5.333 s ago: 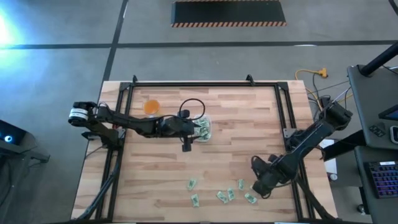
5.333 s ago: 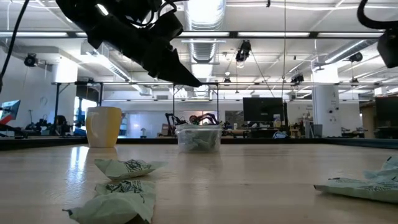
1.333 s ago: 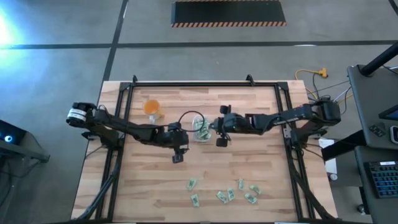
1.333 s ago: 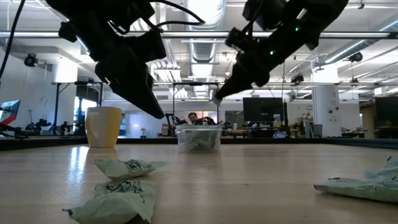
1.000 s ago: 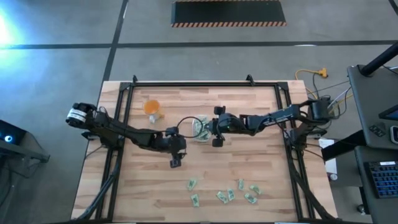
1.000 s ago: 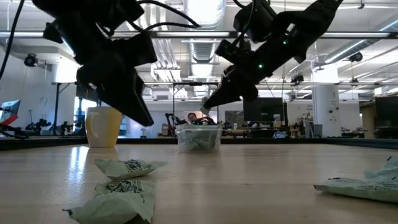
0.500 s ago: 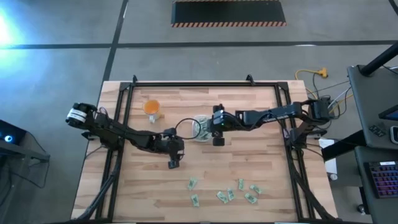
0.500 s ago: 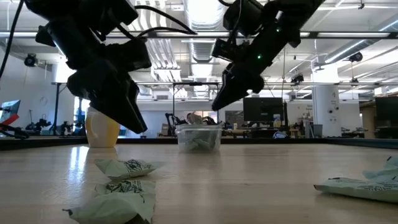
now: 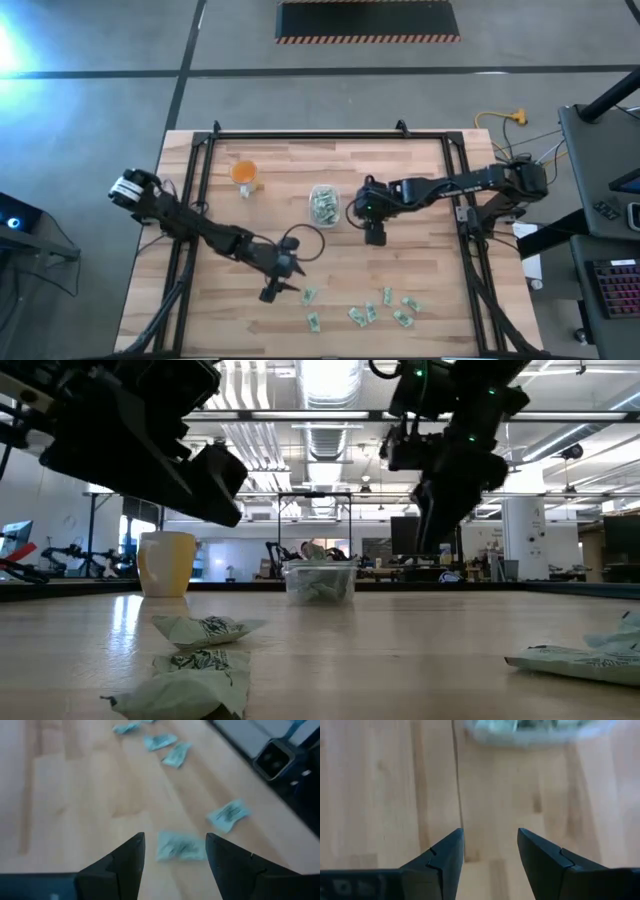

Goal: Pick and place Stevia / Truvia into bins
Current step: Put the stevia packet into the bin

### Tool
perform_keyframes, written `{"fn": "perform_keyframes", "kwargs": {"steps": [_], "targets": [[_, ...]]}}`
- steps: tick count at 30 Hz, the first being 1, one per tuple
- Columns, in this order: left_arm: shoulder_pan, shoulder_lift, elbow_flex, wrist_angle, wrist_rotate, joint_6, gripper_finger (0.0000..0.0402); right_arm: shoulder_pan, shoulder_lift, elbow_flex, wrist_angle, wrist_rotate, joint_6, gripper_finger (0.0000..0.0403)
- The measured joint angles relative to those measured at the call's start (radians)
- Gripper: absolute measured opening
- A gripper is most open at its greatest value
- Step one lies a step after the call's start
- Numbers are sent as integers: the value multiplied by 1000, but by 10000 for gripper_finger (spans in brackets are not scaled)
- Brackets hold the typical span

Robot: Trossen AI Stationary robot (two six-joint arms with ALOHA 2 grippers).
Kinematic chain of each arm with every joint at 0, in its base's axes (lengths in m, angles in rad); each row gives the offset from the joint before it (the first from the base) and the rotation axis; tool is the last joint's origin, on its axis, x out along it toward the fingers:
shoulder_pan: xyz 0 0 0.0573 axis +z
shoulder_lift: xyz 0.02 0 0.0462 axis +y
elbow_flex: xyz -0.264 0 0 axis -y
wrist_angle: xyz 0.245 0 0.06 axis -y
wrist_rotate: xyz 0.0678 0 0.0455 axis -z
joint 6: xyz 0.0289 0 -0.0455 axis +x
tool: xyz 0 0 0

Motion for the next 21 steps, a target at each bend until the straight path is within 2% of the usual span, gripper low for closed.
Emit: {"fn": "perform_keyframes", "kwargs": {"steps": [3, 12, 21], "targets": [[-15, 41, -4, 89, 9, 1, 193, 19, -12, -34, -1, 0, 27, 178], [-33, 209, 39, 208, 61, -27, 192, 59, -62, -55, -13, -3, 67, 178], [-37, 326, 83, 207, 84, -36, 191, 93, -151, -57, -20, 5, 116, 178]]}}
